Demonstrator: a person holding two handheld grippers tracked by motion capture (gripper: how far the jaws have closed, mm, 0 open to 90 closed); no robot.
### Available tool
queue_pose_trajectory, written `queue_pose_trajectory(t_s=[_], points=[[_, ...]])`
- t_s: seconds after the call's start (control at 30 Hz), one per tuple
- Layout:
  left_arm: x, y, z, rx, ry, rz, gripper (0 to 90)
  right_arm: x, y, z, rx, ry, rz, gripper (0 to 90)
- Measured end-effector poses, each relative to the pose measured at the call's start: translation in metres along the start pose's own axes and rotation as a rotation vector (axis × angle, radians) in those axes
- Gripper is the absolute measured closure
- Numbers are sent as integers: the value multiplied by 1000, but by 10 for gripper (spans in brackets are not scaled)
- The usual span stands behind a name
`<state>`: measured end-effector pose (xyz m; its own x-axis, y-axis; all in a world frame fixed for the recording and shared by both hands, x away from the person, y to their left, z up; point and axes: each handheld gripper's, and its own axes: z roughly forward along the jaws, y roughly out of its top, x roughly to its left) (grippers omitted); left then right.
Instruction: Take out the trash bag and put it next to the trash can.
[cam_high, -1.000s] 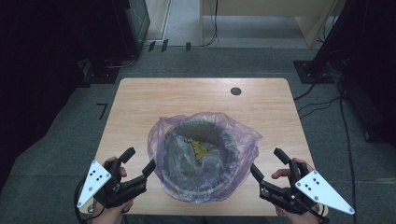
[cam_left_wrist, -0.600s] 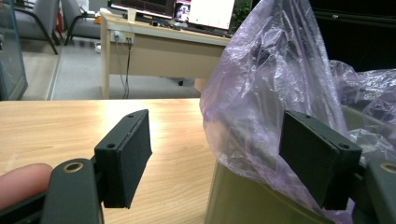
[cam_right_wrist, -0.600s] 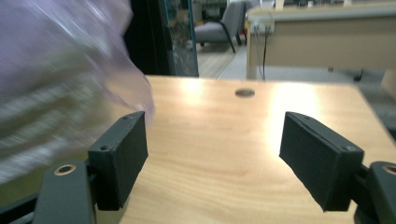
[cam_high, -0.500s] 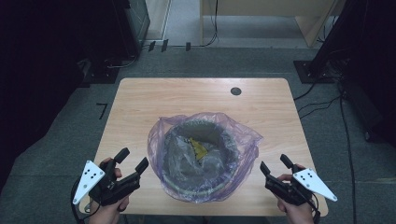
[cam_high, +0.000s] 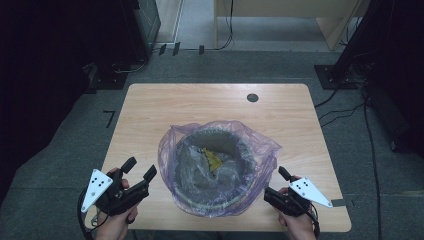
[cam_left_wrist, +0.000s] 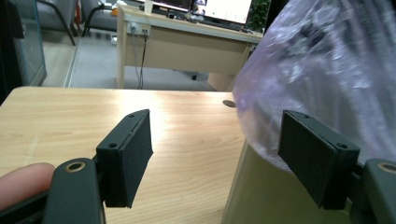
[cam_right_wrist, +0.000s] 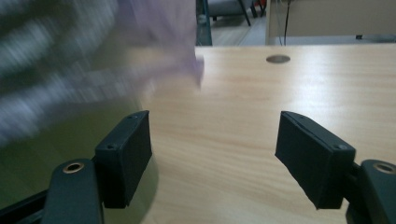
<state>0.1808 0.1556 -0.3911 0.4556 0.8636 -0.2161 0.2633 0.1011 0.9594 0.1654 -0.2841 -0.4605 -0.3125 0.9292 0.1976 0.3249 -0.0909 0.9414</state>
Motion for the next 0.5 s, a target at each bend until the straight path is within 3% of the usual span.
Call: queue_pose_trajectory(t_s=[0.23,0.33,0.5], points=[[-3,1,3,2,-17,-7,256,4,28,-18,-94,24,31,278],[-7,4,4,-5,-30,-2,256,12,39,-22,-116,59,24,278],[-14,7,5,-12,-52,3,256,26,53,-25,-152,79,-10,279]])
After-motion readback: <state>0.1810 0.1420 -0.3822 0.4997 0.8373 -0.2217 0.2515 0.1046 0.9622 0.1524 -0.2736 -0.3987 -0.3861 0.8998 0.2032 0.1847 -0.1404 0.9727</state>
